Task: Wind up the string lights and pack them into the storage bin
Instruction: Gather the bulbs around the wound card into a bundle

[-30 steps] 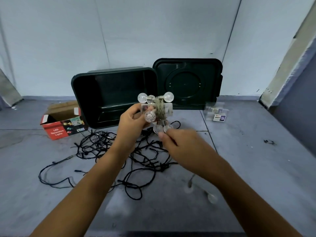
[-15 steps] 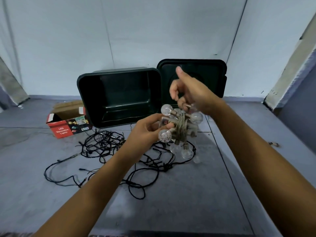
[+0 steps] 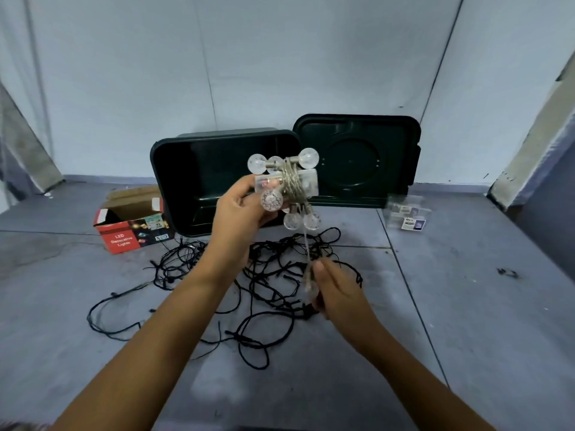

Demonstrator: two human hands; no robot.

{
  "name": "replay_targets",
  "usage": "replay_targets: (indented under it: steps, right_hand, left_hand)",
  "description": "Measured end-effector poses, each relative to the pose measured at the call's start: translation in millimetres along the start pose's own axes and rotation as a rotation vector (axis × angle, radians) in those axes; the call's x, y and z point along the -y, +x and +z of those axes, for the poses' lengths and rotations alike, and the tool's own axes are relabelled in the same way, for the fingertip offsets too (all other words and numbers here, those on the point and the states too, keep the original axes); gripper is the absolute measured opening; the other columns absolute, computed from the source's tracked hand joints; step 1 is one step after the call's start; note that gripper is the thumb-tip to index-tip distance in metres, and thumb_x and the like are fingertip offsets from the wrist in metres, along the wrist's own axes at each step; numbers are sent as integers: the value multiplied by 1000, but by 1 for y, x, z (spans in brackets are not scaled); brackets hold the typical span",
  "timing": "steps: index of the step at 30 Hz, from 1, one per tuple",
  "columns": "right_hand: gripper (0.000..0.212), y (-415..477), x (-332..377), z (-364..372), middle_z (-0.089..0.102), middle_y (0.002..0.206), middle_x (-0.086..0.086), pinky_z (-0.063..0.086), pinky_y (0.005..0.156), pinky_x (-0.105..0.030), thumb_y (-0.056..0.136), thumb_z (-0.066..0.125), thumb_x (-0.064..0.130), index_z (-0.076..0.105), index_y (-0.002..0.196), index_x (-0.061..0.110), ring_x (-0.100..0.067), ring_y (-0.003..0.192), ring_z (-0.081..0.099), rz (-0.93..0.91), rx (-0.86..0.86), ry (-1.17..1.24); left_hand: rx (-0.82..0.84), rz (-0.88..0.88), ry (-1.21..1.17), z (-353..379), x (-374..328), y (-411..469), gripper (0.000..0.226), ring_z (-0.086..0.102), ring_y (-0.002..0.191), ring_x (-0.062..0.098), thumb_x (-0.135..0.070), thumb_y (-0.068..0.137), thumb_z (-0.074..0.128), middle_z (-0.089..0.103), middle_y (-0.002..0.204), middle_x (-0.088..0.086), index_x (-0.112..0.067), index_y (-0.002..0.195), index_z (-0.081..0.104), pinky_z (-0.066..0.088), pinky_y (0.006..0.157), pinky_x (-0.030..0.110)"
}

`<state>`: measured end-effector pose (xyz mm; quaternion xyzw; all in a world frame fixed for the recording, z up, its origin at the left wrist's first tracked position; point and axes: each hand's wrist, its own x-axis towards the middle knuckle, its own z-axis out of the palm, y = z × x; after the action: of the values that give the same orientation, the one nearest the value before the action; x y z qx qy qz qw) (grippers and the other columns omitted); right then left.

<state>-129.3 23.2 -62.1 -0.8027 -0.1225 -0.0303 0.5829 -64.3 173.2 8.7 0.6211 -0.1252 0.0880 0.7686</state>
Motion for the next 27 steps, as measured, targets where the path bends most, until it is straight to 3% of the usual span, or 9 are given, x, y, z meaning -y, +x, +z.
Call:
replay_targets:
  steps: [4, 7, 9, 13, 16, 19, 22, 24, 27]
  right_hand:
    - [31, 8, 42, -13, 41, 51, 8, 36, 45, -25, 98, 35, 38, 41, 68, 33, -10, 43, 40, -324, 70, -578]
    - [29, 29, 84, -33, 41, 50, 15, 33, 42, -15, 94, 37, 39, 49, 70, 27, 0, 40, 36, -482, 3, -759]
    - [29, 51, 102, -50, 44, 51, 13, 36, 45, -14, 94, 46, 32, 52, 67, 22, -2, 42, 39, -467, 28, -746]
    - [28, 93, 102, -78, 54, 53, 9, 38, 54, -14, 86, 63, 20, 64, 63, 6, -4, 52, 46, -305, 164, -423]
    - [29, 106, 84, -76, 52, 49, 6, 38, 55, -19, 83, 66, 16, 66, 55, 9, -6, 49, 44, -134, 193, -202]
    - [43, 107, 66, -62, 52, 42, 8, 42, 46, -15, 89, 56, 14, 57, 47, 15, -2, 40, 48, 54, 215, 174]
    - [49, 99, 38, -44, 65, 53, 3, 53, 54, -22, 91, 44, 15, 69, 49, 13, -7, 50, 62, 281, 231, 582]
    - [55, 89, 21, -32, 68, 59, 2, 55, 56, -22, 96, 34, 10, 74, 57, 13, -9, 55, 65, 321, 166, 720]
    - [27, 67, 8, -16, 61, 57, -1, 50, 55, -31, 82, 48, 31, 61, 79, 8, -14, 49, 56, 343, 118, 772]
  left_hand:
    - [14, -7, 81, -2, 13, -3, 14, 69, 91, 18, -12, 89, 59, 73, 90, 0, -10, 102, 65, 55, 78, 27]
    - [132, -10, 146, -3, 21, -11, 14, 68, 84, 11, -8, 88, 58, 73, 87, -4, -9, 101, 64, 52, 71, 21]
    - [194, -23, 148, 0, 24, -16, 18, 68, 86, 13, -8, 87, 59, 72, 92, -1, -8, 105, 63, 52, 72, 21]
    - [275, -61, 93, 4, 22, -25, 23, 68, 92, 15, -17, 84, 60, 72, 94, -2, -12, 106, 64, 53, 79, 25]
    - [321, -68, 62, 5, 19, -28, 24, 67, 91, 15, -19, 82, 60, 71, 93, -3, -11, 104, 64, 54, 83, 30]
    - [309, -78, 22, 5, 18, -28, 16, 67, 89, 17, -16, 83, 61, 71, 91, -1, -14, 99, 66, 55, 80, 31]
    - [265, -104, -66, 4, 15, -27, 16, 68, 82, 14, -17, 81, 60, 72, 85, -1, -13, 95, 65, 54, 71, 24]
    - [251, -82, -91, 3, 12, -24, 17, 68, 82, 15, -17, 83, 59, 72, 86, 0, -11, 97, 65, 55, 71, 24]
    - [208, -47, -105, 1, 5, -19, 19, 69, 82, 15, -15, 82, 58, 72, 86, 0, -10, 99, 64, 53, 69, 22]
